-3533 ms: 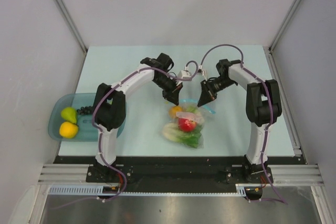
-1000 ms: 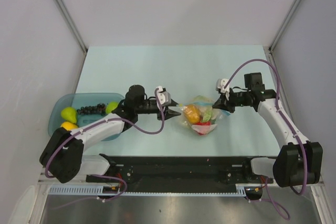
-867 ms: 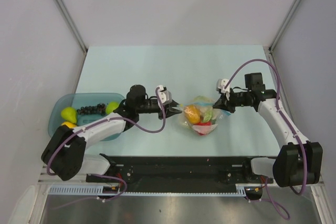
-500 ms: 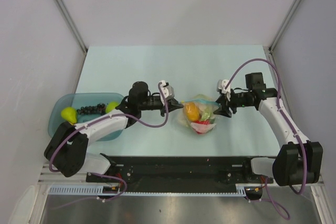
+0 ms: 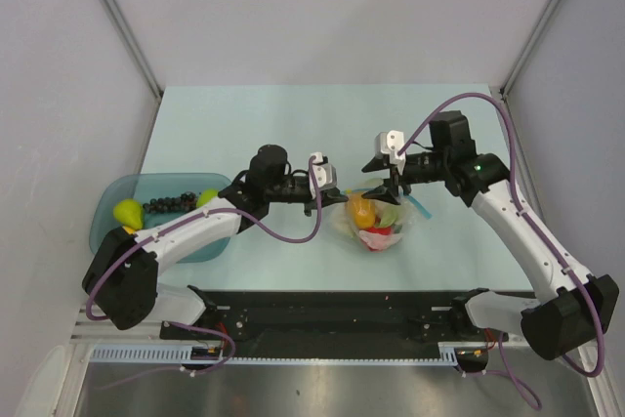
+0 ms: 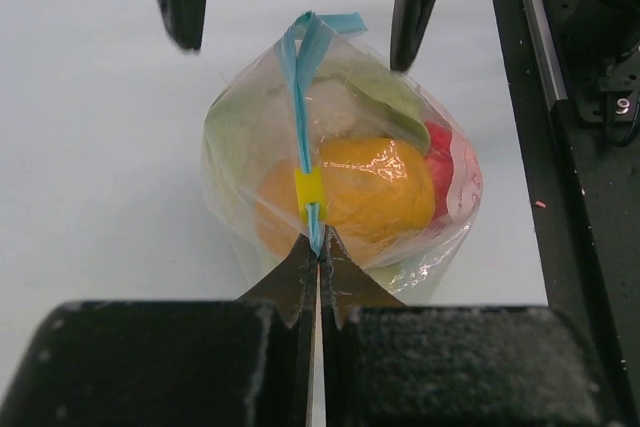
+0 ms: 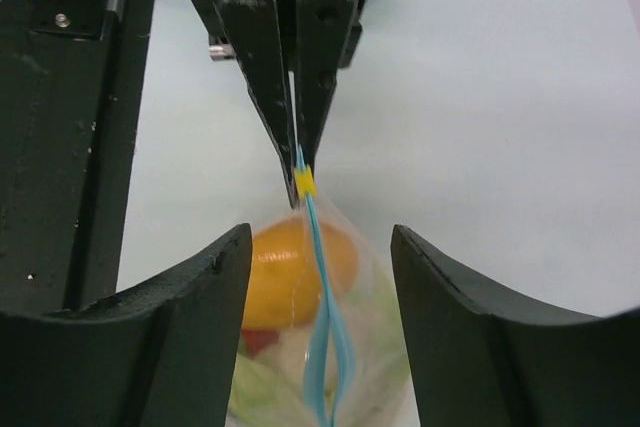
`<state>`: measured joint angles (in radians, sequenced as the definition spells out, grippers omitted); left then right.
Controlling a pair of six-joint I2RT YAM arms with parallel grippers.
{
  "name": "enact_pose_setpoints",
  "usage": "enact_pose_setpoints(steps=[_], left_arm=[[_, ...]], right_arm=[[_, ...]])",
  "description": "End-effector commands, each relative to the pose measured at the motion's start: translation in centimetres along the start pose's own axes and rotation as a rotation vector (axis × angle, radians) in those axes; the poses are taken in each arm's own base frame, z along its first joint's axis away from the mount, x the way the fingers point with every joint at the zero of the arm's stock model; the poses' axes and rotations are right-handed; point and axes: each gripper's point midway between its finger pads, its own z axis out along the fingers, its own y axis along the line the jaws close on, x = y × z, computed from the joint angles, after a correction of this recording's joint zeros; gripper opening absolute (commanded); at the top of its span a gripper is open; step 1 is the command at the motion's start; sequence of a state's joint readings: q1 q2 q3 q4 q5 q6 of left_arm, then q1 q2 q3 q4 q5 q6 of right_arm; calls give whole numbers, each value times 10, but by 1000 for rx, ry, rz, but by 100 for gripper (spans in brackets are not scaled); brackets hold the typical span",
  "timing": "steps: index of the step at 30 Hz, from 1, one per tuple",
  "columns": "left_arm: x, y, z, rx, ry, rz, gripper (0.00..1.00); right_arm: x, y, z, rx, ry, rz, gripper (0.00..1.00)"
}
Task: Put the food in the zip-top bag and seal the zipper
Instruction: Adjust the zipper food storage bag at the center of the board.
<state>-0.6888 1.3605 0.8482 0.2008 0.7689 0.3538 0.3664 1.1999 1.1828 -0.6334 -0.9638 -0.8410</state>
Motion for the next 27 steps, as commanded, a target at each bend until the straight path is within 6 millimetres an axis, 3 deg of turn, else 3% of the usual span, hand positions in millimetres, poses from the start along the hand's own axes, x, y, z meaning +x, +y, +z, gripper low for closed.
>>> enact_pose_setpoints(steps=[1, 14, 18, 23, 27], left_arm=[[-31, 0, 0, 5, -36, 121, 0], [-35, -3, 1, 2, -20, 125, 0], [-38, -2, 0, -5, -26, 132, 0], [-40, -4, -2, -9, -33, 128, 0], [-40, -4, -6, -28, -38, 132, 0]], right_arm=[[-17, -2, 18, -48, -43, -39, 59], [-13, 15, 41, -158, -28, -139, 43], [-5, 15, 45, -162, 1, -153, 31], [8, 13, 47, -164, 49, -155, 23], [14, 13, 45, -153, 75, -151, 5]])
